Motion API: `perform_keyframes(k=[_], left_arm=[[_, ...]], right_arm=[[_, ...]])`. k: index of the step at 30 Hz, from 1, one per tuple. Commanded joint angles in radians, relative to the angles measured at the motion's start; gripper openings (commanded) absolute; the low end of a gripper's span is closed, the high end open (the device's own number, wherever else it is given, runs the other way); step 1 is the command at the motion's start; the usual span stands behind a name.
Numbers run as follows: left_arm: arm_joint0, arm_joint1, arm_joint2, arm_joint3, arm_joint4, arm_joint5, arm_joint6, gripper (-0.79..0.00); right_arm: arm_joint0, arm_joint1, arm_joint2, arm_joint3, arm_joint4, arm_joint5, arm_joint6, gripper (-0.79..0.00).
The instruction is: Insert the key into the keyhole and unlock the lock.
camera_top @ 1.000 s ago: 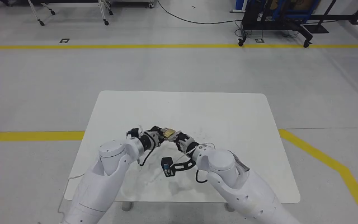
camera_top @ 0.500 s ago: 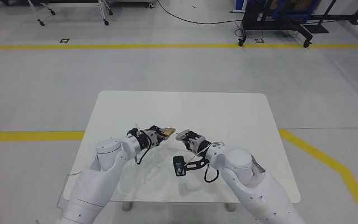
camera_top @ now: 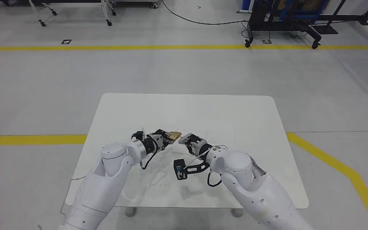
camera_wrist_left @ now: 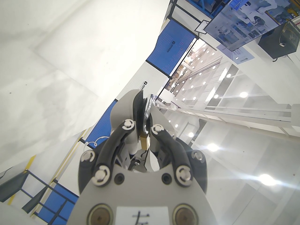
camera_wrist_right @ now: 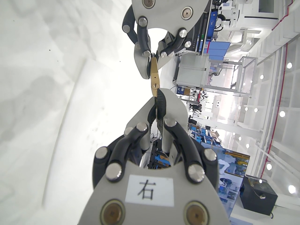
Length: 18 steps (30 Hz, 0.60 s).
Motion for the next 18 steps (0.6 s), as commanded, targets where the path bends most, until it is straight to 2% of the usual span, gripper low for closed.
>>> perform_keyframes(k=[1, 18], left_arm=[[-0.001, 0.000, 0.001, -0.001, 0.003, 0.001, 0.001, -0.785], [-0.001, 0.001, 0.014, -0.007, 0.023, -0.001, 0.003, -0.785]], right_arm=[[0.005, -0.001, -0.004, 0.003, 0.001, -0.002, 0.002, -0.785], [0.019, -0.004, -0.014, 0.021, 0.013, -0.011, 0.027, -0.785]])
